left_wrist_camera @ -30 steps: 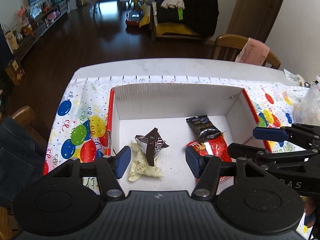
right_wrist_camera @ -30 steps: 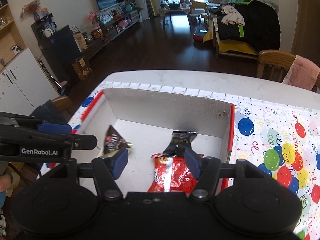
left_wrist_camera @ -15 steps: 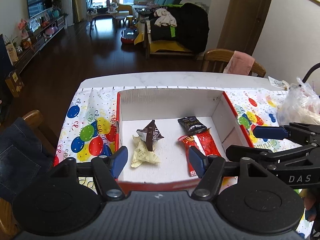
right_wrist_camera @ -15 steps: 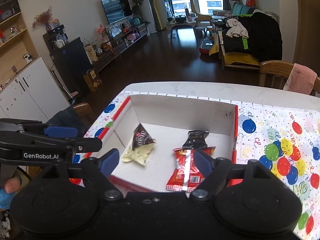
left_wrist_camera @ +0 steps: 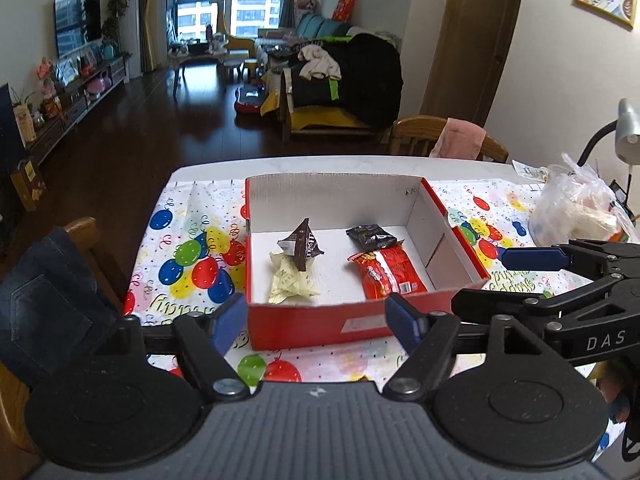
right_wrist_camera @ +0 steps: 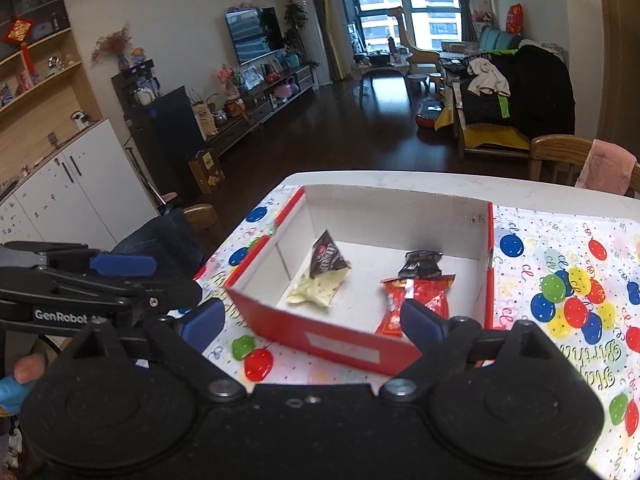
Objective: Organize snacks
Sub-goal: 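Withdraw both tools from the box toward the remaining snacks, then grasp the blue candy with the left tool while the right tool grasps the Minion jelly, then carry both snacks into the red box and open both tools, then withdraw both tools from the box back over the snack pile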
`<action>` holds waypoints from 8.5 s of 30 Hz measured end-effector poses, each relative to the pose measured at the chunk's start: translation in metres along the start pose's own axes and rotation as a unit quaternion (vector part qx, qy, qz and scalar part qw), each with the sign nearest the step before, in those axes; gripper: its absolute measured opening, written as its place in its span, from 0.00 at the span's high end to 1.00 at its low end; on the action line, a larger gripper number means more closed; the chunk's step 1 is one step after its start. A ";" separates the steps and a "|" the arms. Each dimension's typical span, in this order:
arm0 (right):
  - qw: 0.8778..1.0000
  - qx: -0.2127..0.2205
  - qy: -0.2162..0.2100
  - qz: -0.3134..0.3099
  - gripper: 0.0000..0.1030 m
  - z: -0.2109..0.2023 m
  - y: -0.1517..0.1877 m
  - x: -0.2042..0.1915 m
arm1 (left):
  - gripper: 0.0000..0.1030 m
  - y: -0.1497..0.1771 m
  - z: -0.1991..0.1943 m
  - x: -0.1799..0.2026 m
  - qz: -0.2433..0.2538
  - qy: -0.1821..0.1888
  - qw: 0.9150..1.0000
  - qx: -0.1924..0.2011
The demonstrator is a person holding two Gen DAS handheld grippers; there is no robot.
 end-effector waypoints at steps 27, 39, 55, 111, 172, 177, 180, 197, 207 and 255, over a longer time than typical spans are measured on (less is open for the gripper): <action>0.995 -0.089 -0.015 -0.033 0.00 -0.041 0.124 -0.055 | 0.21 0.132 -0.055 -0.028 -0.054 -0.025 0.992 -0.110; 0.976 -0.171 -0.086 -0.107 0.03 -0.029 0.173 -0.080 | 0.21 0.189 -0.048 -0.025 -0.095 -0.070 0.978 -0.172; 0.936 -0.213 -0.160 -0.230 0.31 -0.027 0.217 -0.101 | 0.44 0.207 -0.037 -0.010 -0.131 -0.120 0.965 -0.193; 0.996 -0.073 -0.012 -0.050 0.50 -0.045 0.097 -0.060 | 0.89 0.122 -0.067 -0.040 -0.115 -0.049 0.989 -0.084; 0.986 -0.140 0.087 -0.007 0.50 0.195 -0.002 0.088 | 0.89 -0.008 0.201 -0.017 -0.039 -0.056 0.984 -0.166; 0.984 -0.158 0.079 -0.020 0.50 0.208 0.005 0.087 | 0.89 0.000 0.215 -0.019 -0.034 -0.066 0.980 -0.186; 0.982 -0.168 0.079 -0.025 0.50 0.212 0.010 0.087 | 0.89 0.004 0.222 -0.020 -0.032 -0.066 0.978 -0.197; 0.984 -0.158 0.075 -0.032 0.37 0.203 0.009 0.086 | 0.89 0.007 0.221 -0.030 -0.040 -0.076 0.977 -0.194; 0.990 -0.124 0.061 -0.020 0.32 0.164 -0.008 0.077 | 0.87 -0.002 0.190 -0.031 -0.052 -0.065 0.984 -0.160; 1.000 -0.010 -0.026 -0.013 0.00 -0.017 0.027 -0.036 | 0.20 0.042 -0.039 -0.039 -0.047 -0.039 0.998 0.010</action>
Point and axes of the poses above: each gripper's, at about its wrist camera, not at the fingertips, and z roughly the way its jaws point, x to its right, y to its underside, the point moved 4 cm from there along z, roughly the way its jaws point, and after that the axes turned 15 degrees about x, right-handed, at the moved point
